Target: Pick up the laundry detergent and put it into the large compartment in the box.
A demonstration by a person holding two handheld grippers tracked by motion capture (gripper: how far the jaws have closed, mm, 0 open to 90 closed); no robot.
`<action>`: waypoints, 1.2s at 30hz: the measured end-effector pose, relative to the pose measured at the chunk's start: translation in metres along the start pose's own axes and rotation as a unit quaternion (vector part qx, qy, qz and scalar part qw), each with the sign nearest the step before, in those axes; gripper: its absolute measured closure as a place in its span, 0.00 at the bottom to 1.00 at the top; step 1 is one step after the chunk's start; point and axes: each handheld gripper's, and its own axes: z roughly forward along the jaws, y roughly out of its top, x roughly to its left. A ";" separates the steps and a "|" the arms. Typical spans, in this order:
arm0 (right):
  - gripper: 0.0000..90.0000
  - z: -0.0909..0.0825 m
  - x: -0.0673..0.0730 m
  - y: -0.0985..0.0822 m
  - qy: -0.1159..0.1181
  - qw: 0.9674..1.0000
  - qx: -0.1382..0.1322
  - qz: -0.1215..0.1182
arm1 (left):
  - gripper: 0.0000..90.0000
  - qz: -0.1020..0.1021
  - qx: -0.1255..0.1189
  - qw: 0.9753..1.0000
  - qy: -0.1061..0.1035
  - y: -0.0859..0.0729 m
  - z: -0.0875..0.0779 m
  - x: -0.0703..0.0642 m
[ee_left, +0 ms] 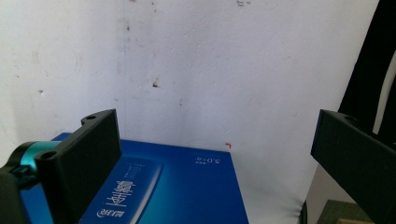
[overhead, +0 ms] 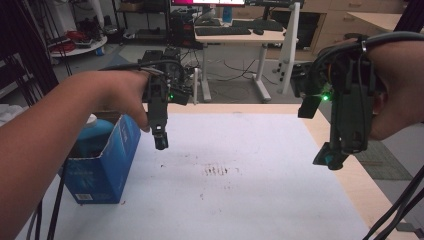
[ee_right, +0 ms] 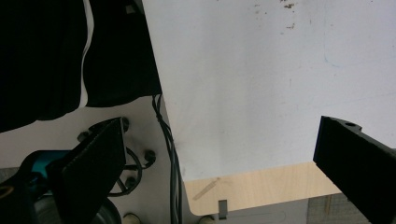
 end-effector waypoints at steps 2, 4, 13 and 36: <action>0.02 0.000 0.000 0.001 -0.001 1.000 -0.001 -0.001 | 0.02 0.002 -0.002 1.000 -0.003 0.001 0.002 0.000; 0.02 0.000 0.001 0.001 -0.001 1.000 -0.001 -0.003 | 0.02 0.006 0.001 1.000 -0.005 0.002 0.002 0.001; 0.02 -0.003 -0.004 -0.006 -0.001 1.000 -0.004 0.003 | 0.02 0.007 0.002 1.000 -0.013 0.003 0.000 0.007; 0.02 0.001 -0.012 -0.004 0.003 1.000 -0.003 0.000 | 0.02 0.013 0.007 1.000 -0.016 0.004 0.003 0.008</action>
